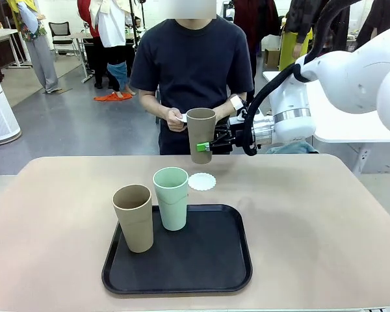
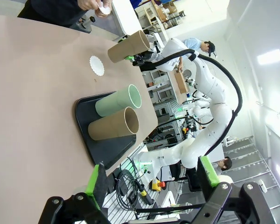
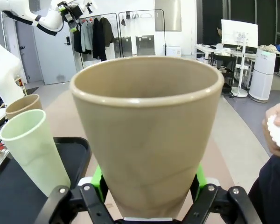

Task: Place coasters on the table and set cups on them.
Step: Pick up one Reusable plastic cup and place it on a coaster set by the human.

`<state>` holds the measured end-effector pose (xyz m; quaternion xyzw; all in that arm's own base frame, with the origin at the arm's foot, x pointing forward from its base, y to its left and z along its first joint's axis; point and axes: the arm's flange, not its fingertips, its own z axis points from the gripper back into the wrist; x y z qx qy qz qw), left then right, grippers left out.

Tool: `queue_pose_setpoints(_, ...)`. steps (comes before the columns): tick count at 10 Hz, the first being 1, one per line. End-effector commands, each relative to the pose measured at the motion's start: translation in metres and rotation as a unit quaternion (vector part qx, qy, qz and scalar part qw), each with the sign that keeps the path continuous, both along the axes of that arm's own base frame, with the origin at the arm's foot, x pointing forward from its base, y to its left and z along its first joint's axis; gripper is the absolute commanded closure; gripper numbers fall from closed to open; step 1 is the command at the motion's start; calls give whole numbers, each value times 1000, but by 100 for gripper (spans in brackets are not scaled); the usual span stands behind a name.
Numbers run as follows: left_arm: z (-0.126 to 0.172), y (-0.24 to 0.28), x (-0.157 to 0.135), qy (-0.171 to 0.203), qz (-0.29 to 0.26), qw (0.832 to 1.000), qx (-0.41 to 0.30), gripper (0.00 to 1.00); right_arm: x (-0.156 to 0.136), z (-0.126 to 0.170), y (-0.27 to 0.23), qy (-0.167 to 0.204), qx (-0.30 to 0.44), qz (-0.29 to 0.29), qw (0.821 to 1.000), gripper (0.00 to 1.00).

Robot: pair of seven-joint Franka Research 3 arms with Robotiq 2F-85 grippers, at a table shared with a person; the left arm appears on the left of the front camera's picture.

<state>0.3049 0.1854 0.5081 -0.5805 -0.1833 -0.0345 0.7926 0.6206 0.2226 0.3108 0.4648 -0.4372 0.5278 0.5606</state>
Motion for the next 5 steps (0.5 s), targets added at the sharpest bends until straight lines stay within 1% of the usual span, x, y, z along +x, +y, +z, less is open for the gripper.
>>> queue_pose_setpoints(1, 2, 1, -1, -4, 1, 1000, -7, 0, 8, -15, 8, 11, -4, -5, 1000, 18)
queue_pose_setpoints(3, 2, 1, -1, -4, 1, 1000, -7, 0, 8, -23, 9, 19, -6, -5, 1000, 18)
queue_pose_setpoints(4, 2, 1, -1, -4, 1, 1000, -7, 0, 7, -23, 7, 20, -3, -7, 1000, 18)
queue_pose_setpoints(5, 2, 1, -1, -4, 1, 1000, -7, 0, 0, -10, 8, 30, 2, -15, 999, 18)
